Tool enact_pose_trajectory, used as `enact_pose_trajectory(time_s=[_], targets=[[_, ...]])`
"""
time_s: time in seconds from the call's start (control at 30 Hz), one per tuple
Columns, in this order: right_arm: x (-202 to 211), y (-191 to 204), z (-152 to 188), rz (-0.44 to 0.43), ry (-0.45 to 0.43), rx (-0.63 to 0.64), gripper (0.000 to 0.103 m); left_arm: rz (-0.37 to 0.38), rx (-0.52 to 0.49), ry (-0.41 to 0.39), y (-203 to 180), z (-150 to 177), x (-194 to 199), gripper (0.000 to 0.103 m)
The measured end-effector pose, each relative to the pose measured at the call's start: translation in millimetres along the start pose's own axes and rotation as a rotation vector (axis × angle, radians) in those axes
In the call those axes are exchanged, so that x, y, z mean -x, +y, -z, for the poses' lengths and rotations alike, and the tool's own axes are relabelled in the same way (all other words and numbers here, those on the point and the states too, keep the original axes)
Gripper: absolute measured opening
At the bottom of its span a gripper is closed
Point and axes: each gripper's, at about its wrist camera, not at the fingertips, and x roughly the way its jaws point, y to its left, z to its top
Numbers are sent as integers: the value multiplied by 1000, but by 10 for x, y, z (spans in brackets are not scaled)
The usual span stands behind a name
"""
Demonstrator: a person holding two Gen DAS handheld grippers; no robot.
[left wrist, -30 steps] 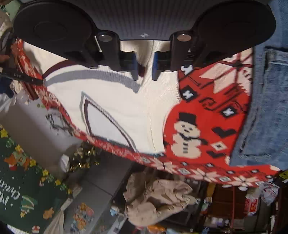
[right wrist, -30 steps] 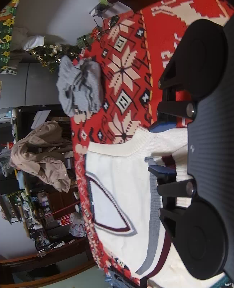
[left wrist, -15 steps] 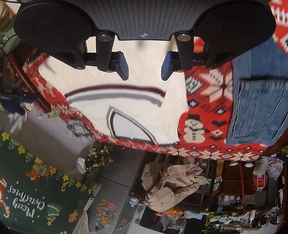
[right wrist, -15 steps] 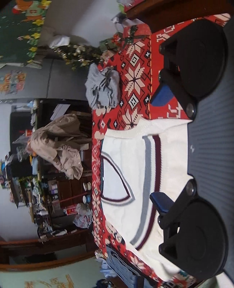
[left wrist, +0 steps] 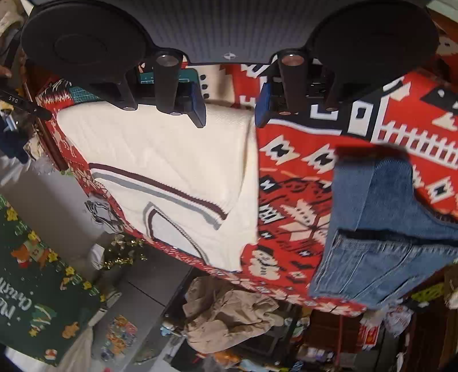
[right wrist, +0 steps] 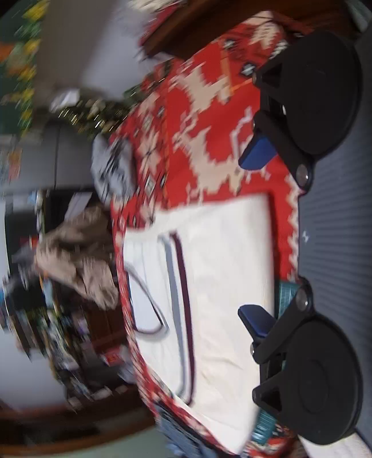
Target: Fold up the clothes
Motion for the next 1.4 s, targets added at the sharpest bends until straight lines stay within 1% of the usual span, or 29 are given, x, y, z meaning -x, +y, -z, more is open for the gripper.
enact_pose_trajectory(time_s=[0.03, 0.07, 0.27, 0.33, 0.37, 0.47, 0.5, 0.53, 0.57, 0.6, 0.63, 0.67, 0.73, 0.83, 0.93, 1.07, 1.2, 1.23, 1.27, 1.3, 1.33, 1.4], targets=[[-2, -70, 24, 1, 1, -23, 89, 4, 7, -1, 14, 2, -10, 37], [-5, -141, 49, 3, 1, -45, 85, 9, 14, -1, 28, 4, -21, 37], [-190, -379, 46, -33, 16, -126, 69, 5, 45, 6, 74, 15, -119, 35], [-263, -445, 48, -45, 23, -161, 59, -4, 47, 1, 68, 3, -136, 34], [-293, -471, 45, -46, 26, -176, 57, -9, 47, 2, 60, -2, -145, 32], [-366, -516, 44, -48, 36, -207, 56, -23, 46, 3, 38, -19, -173, 31], [-392, -529, 44, -50, 42, -214, 54, -27, 46, 3, 30, -25, -182, 28], [-413, -534, 47, -52, 45, -216, 46, -32, 46, 4, 23, -31, -191, 22], [-426, -529, 44, -52, 48, -212, 39, -49, 44, 9, 14, -36, -200, 11], [-445, -524, 39, -53, 59, -206, 22, -56, 44, 12, 13, -41, -216, 10], [-456, -508, 36, -48, 68, -199, 10, -57, 41, 11, 5, -44, -215, 9], [-466, -491, 32, -42, 77, -193, 9, -62, 31, 9, -11, -53, -191, 8], [-441, -433, 9, -28, 81, -161, 5, -76, 6, 4, -47, -78, -130, 7], [-373, -362, -44, -10, 79, -132, 4, -96, -31, -5, -101, -115, -37, 6], [-249, -303, -106, -12, 81, -113, 4, -100, -44, -9, -100, -168, 81, 6], [-17, -240, -111, -20, 85, -110, 4, -101, -59, 11, -59, -138, 258, 6], [108, -221, 50, -23, 113, -128, 4, -102, -41, 57, 69, 15, 200, 7], [91, -220, 103, -18, 123, -127, 4, -114, -44, 58, 78, 48, 188, 8], [74, -220, 156, -11, 134, -126, 5, -131, -48, 55, 79, 77, 186, 11], [56, -220, 209, -5, 144, -124, 7, -149, -52, 52, 80, 107, 184, 19], [76, -236, 225, -1, 136, -127, 14, -166, -56, 49, 81, 136, 182, 22], [122, -272, 251, 8, 117, -133, 21, -172, -71, 40, 47, 164, 233, 27]])
